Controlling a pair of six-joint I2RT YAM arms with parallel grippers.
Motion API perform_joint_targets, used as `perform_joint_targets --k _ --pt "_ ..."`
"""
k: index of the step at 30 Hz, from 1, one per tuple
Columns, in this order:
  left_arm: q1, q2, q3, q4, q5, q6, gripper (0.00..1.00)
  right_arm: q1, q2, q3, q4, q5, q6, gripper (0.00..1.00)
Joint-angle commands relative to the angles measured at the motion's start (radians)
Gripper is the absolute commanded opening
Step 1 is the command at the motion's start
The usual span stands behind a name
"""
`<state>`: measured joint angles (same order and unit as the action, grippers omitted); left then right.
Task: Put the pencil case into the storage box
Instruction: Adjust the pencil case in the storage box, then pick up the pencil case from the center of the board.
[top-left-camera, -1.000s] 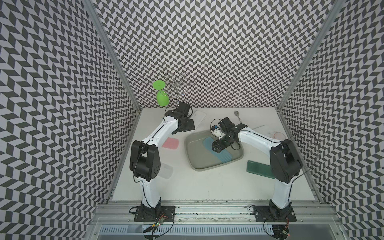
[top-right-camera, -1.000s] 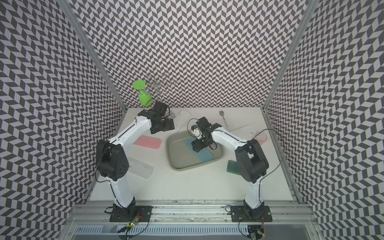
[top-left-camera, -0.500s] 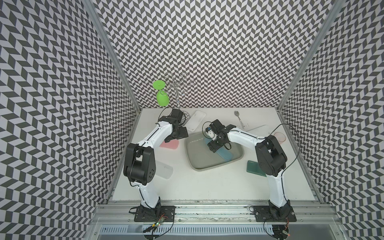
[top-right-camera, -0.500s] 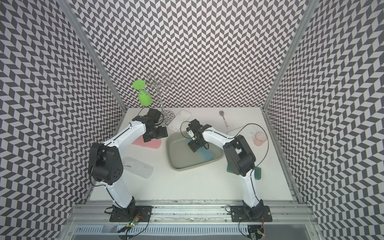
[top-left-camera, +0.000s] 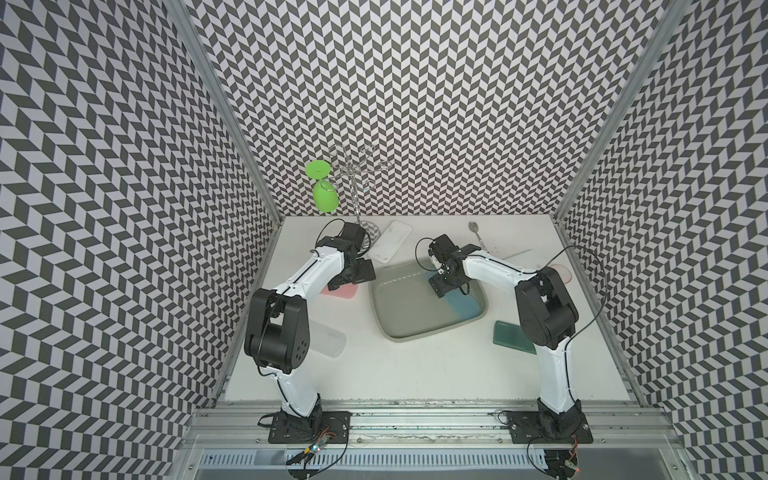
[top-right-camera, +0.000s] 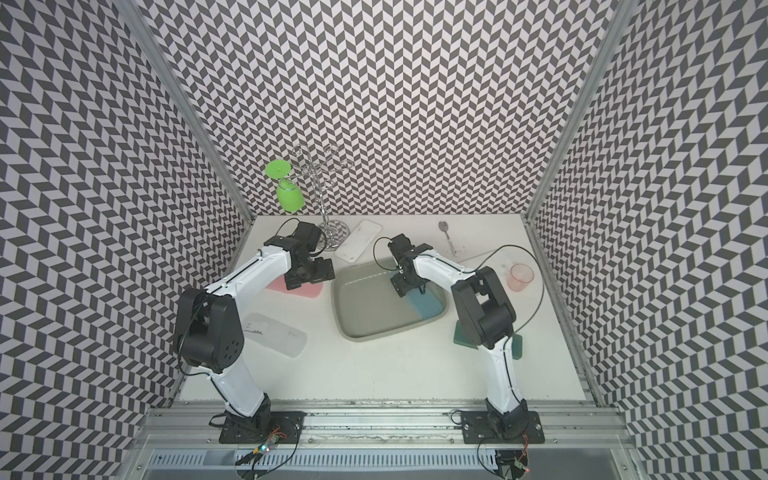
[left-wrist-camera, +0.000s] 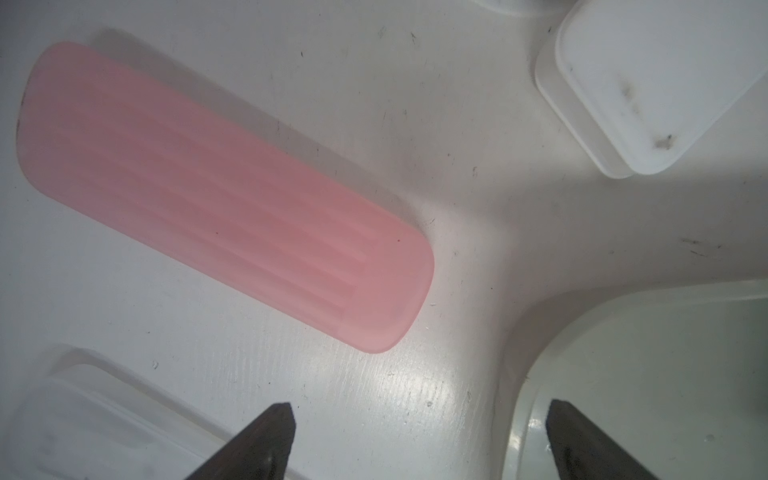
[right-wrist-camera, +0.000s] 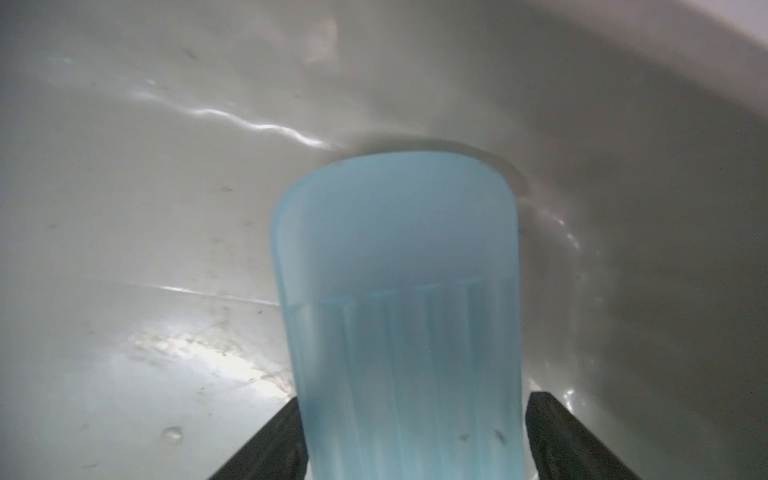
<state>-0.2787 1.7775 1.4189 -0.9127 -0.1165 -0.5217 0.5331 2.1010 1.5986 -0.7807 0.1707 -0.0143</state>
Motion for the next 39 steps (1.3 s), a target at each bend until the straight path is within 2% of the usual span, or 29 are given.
perform_joint_targets --k 1,5,11,21,26,30,36,39 --pt "0.007 -0.03 -0.003 0.02 0.006 0.002 1.0 -0.015 -0.003 0.043 -0.022 0.039 0.026 0.84" --pt "0.007 -0.022 0.022 0.019 -0.003 0.003 1.0 -0.019 -0.031 0.067 -0.014 0.008 0.055 0.85" --pt "0.006 0.029 0.127 0.054 0.007 0.045 1.0 -0.018 -0.111 0.056 0.054 -0.117 0.1 0.84" --pt "-0.024 0.372 0.527 0.152 0.071 0.339 1.0 -0.021 -0.204 -0.069 0.095 -0.196 0.15 0.84" --pt "-0.069 0.464 0.525 0.302 0.064 0.492 1.0 -0.022 -0.234 -0.131 0.116 -0.222 0.157 0.85" --pt "-0.074 0.522 0.507 0.4 0.069 0.548 1.0 -0.023 -0.252 -0.168 0.151 -0.236 0.162 0.84" --pt "-0.073 0.612 0.555 0.422 0.033 0.636 1.0 -0.024 -0.269 -0.198 0.17 -0.237 0.172 0.84" --pt "-0.062 0.607 0.554 0.434 0.035 0.643 1.0 -0.025 -0.277 -0.212 0.172 -0.238 0.177 0.84"
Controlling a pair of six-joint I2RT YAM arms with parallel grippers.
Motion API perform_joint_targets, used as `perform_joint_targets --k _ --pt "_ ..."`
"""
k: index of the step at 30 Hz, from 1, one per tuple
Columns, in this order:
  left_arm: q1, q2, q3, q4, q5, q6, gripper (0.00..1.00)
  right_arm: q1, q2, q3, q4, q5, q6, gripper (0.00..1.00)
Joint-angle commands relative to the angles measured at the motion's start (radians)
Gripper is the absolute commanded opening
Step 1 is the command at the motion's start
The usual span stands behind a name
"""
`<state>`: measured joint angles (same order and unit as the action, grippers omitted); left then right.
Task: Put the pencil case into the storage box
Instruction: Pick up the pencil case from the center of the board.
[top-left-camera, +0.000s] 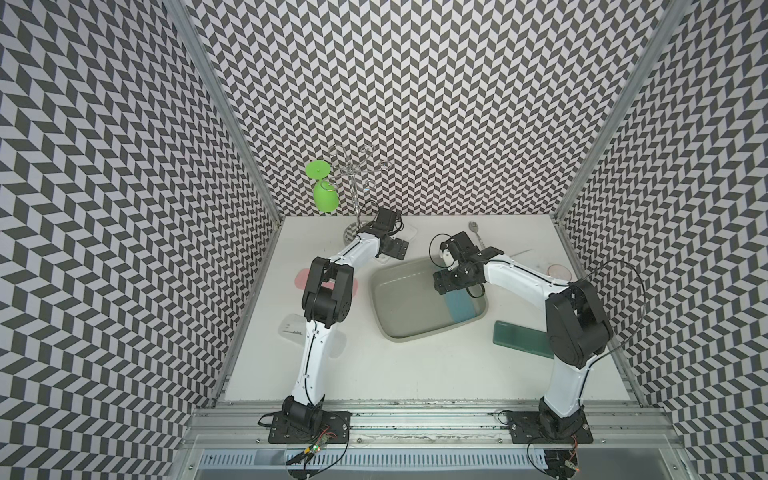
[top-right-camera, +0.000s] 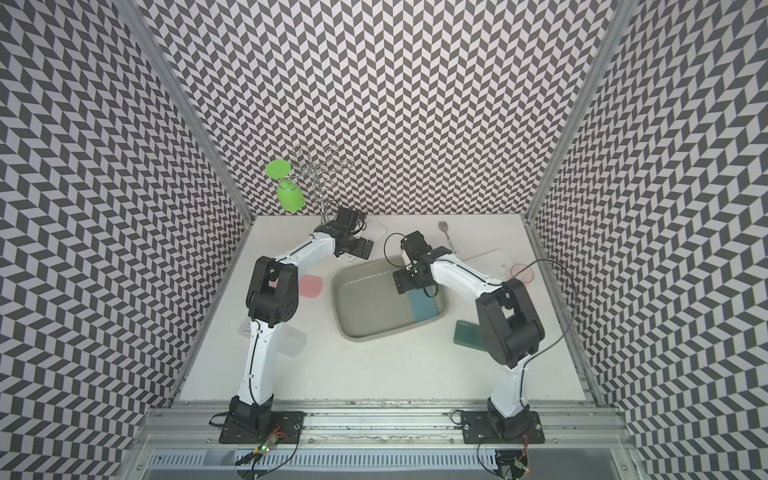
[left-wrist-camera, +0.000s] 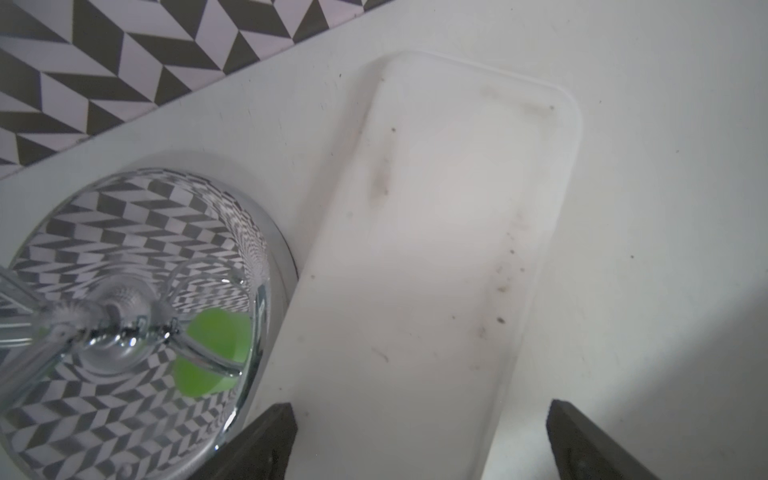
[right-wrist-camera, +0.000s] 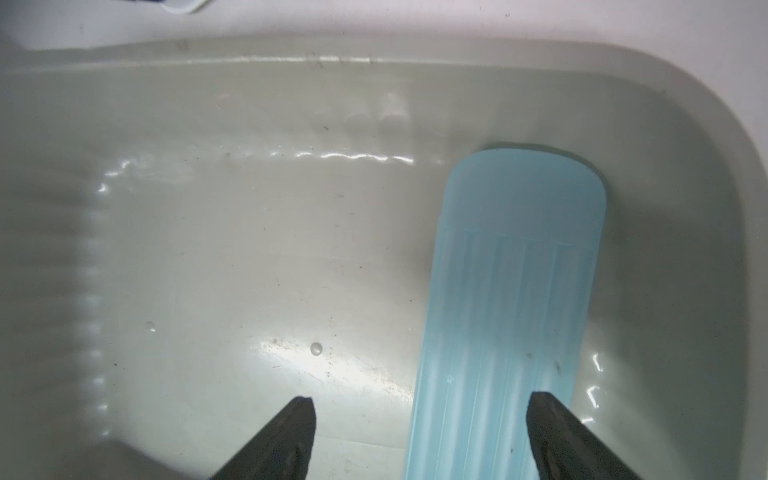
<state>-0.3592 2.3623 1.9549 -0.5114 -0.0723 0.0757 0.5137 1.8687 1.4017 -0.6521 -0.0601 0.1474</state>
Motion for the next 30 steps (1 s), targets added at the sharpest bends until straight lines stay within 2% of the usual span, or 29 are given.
perform_joint_targets --k 1,10,14,21,30 --pt "0.019 0.016 0.016 0.039 -0.008 0.05 1.0 -0.005 -0.046 -0.02 0.045 -0.009 0.015 0.84" --pt "0.023 -0.016 -0.031 0.087 -0.008 0.108 1.0 -0.003 -0.045 -0.041 0.033 -0.016 0.02 0.84" --pt "0.033 -0.012 -0.07 0.132 0.067 0.146 1.0 -0.004 -0.048 -0.041 0.013 -0.011 0.012 0.84" --pt "0.067 0.013 -0.051 0.113 0.191 0.111 1.0 -0.004 -0.064 -0.027 -0.035 -0.005 0.009 0.84" --pt "0.057 -0.008 -0.079 0.078 0.205 0.082 1.0 -0.005 -0.074 -0.044 -0.045 -0.001 0.025 0.84"
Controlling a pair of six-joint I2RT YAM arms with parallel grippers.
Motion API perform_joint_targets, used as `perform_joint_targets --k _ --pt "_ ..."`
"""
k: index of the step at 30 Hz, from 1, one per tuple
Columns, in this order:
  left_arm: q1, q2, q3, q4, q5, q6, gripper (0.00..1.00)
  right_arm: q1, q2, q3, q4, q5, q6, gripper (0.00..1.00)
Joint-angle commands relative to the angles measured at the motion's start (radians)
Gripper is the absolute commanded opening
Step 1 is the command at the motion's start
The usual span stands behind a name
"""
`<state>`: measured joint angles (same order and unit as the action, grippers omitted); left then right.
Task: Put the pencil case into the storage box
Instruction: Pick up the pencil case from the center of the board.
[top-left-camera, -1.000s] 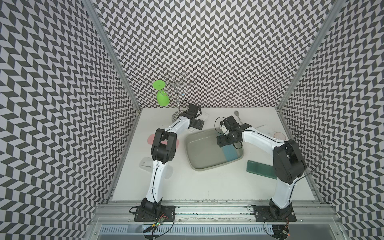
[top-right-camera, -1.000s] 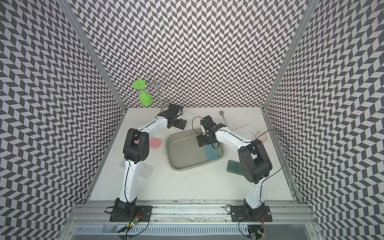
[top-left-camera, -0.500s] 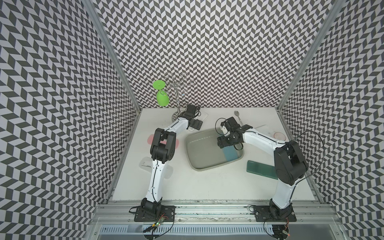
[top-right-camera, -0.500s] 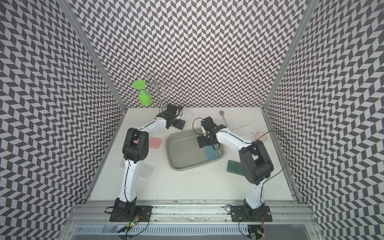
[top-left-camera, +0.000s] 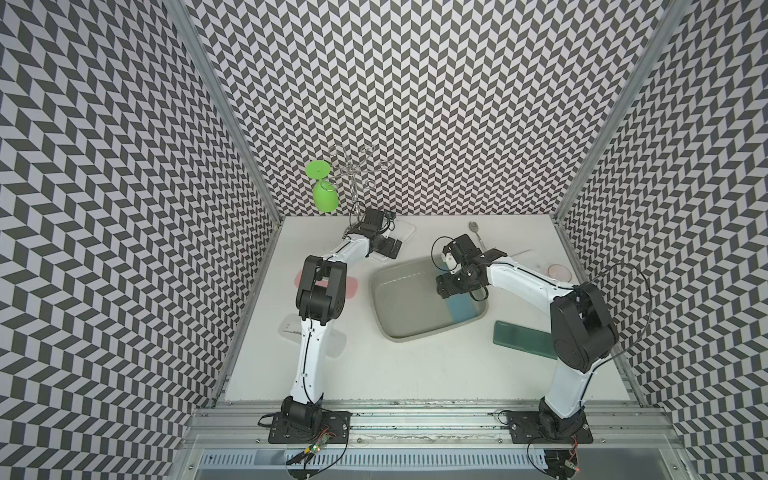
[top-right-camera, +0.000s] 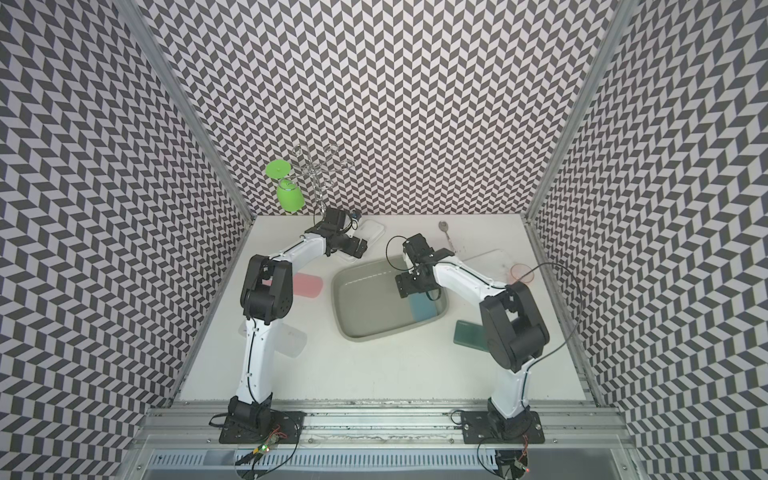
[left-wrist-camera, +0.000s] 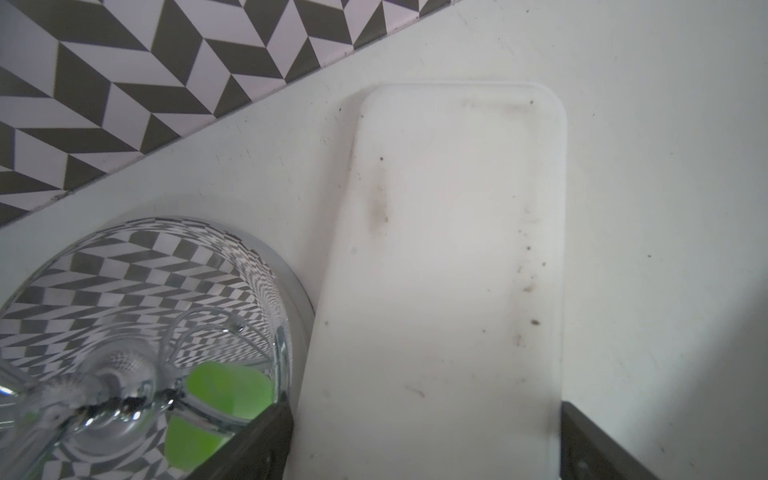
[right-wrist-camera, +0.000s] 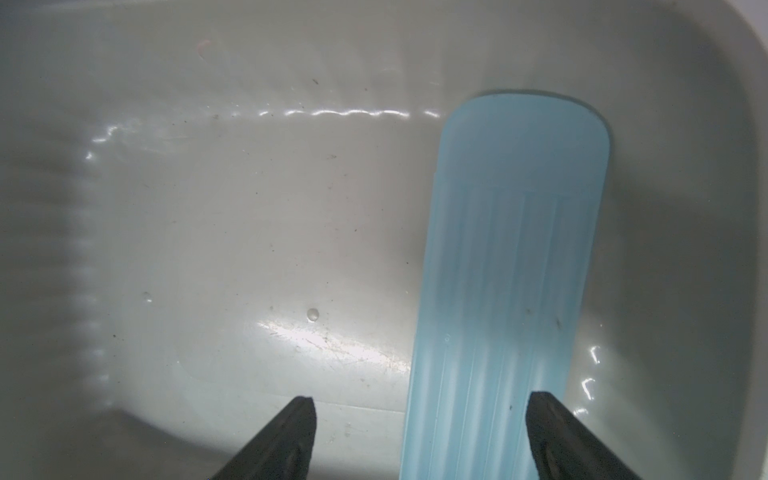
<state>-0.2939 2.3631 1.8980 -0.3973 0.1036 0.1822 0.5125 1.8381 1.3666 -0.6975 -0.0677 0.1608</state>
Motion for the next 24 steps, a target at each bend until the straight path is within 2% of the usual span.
perform_joint_targets --k 1,13,24 --pt "-0.011 -0.011 -0.026 -0.04 0.03 -0.028 1.0 -0.003 -0.043 -0.009 0.002 0.007 0.013 0.84" --pt "-0.025 -0.052 -0.154 0.023 0.026 -0.043 1.0 -0.002 -0.059 -0.114 0.129 -0.046 0.071 0.84" --pt "-0.027 -0.075 -0.203 0.049 0.024 -0.044 1.0 -0.003 -0.114 -0.162 0.133 -0.003 0.059 0.84"
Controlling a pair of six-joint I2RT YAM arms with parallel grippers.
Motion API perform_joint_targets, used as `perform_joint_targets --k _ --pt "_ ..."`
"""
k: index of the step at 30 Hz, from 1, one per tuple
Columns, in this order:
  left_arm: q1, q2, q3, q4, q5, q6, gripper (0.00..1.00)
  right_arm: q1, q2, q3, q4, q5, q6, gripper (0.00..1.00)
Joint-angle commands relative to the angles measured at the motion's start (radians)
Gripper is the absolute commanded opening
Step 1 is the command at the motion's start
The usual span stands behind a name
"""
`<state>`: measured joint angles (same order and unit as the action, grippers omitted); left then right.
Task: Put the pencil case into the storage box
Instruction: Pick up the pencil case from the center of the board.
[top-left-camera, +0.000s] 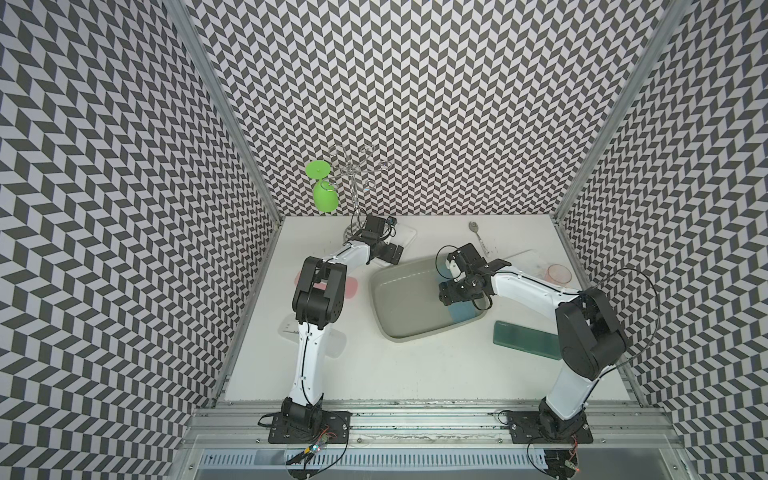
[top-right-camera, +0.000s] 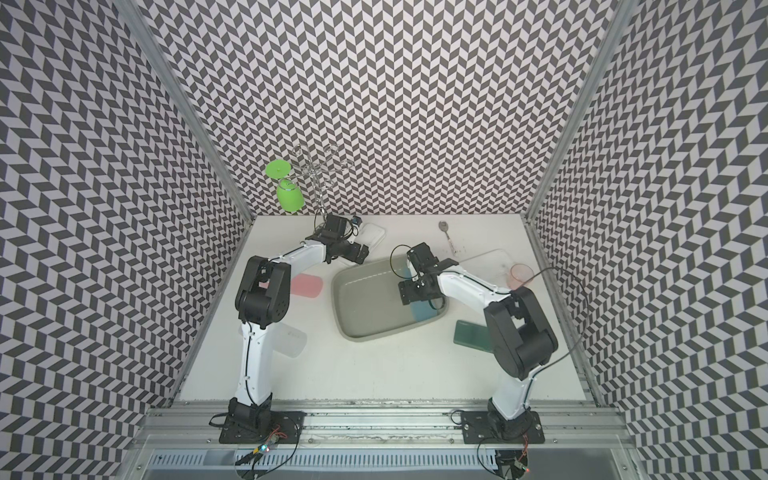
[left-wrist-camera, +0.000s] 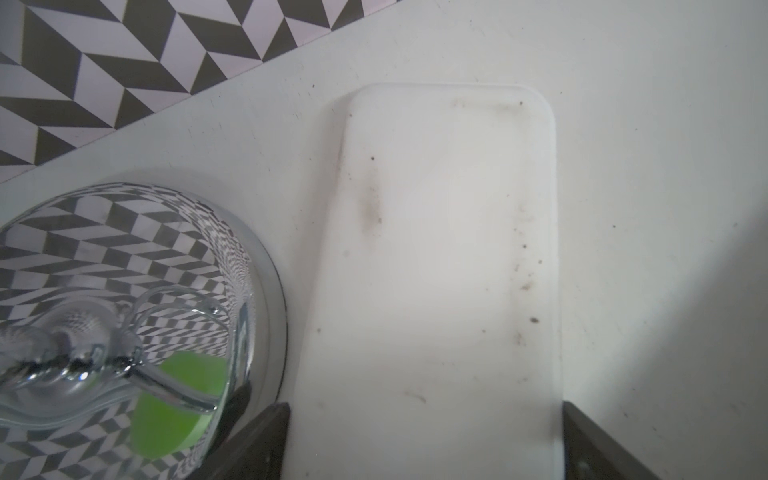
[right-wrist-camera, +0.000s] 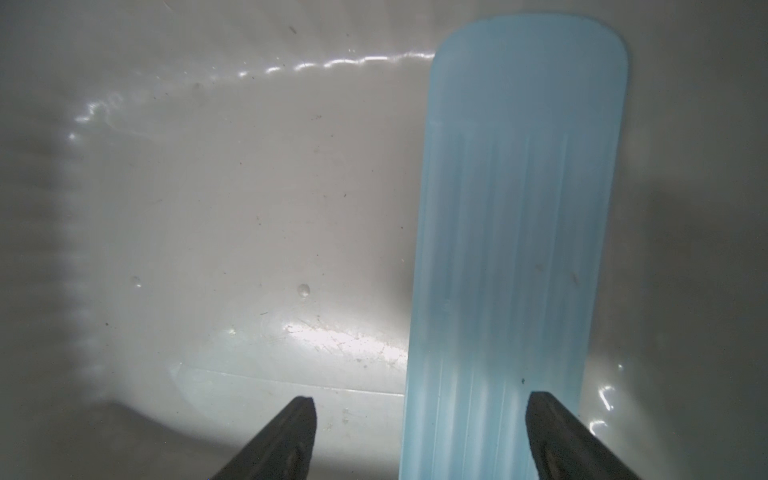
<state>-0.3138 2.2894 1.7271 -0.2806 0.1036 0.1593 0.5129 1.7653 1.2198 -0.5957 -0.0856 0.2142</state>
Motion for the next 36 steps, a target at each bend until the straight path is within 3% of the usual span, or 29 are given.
perform_joint_targets --k 1,25,36 --pt "-0.007 -0.001 -0.032 -0.068 0.025 -0.021 1.0 -0.003 -0.046 -0.015 0.029 0.015 0.009 0.84" --pt "-0.002 0.073 0.027 -0.152 0.07 -0.094 0.99 -0.003 -0.064 0.158 -0.177 0.033 -0.016 0.84" --pt "0.004 0.079 0.028 -0.178 0.116 -0.082 0.86 -0.004 -0.059 0.158 -0.159 0.029 -0.016 0.84"
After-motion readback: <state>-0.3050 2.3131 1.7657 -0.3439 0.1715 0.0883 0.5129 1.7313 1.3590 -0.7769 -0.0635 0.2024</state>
